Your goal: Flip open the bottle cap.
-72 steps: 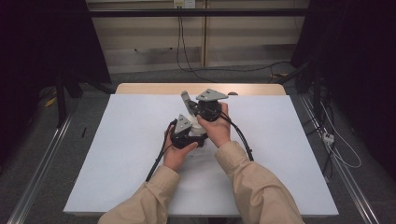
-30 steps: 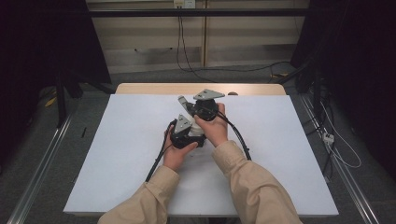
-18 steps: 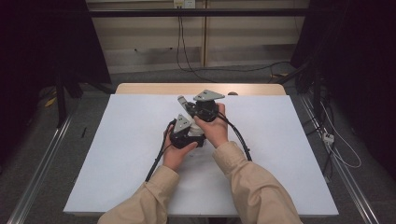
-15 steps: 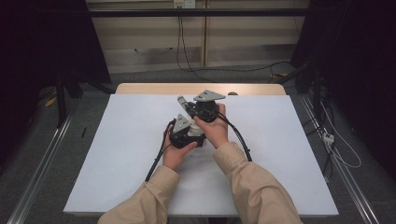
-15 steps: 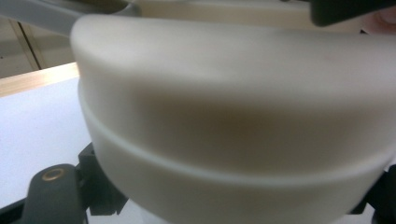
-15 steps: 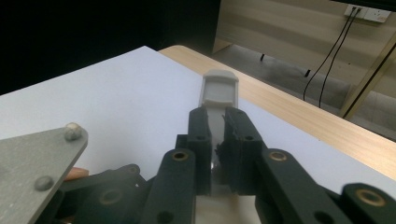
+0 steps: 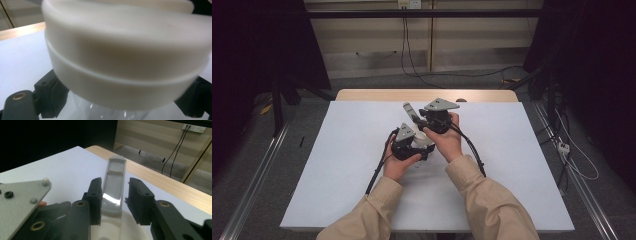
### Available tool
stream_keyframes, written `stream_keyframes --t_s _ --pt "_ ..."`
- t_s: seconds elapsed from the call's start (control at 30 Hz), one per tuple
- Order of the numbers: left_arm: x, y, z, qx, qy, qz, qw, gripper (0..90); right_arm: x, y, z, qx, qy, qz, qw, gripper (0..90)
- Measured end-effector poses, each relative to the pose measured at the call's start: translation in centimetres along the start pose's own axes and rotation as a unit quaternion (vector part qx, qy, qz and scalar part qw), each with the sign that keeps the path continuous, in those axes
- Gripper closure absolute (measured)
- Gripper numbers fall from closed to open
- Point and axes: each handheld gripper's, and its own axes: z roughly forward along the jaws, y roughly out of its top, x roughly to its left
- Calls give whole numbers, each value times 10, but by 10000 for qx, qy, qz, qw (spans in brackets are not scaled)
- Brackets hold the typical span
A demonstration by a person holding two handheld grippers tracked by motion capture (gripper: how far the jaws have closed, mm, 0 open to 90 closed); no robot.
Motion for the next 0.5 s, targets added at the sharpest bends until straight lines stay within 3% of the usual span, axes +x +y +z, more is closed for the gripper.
stream_keyframes --t_s 0.27,0.5 --pt "0 -1 -19 7 -104 -96 9999 137 -5 -7 -21 -46 19 95 9999 527" --pt "1 1 -36 -21 -122 -73 9999 131 -8 -18 -42 -53 47 164 9998 377"
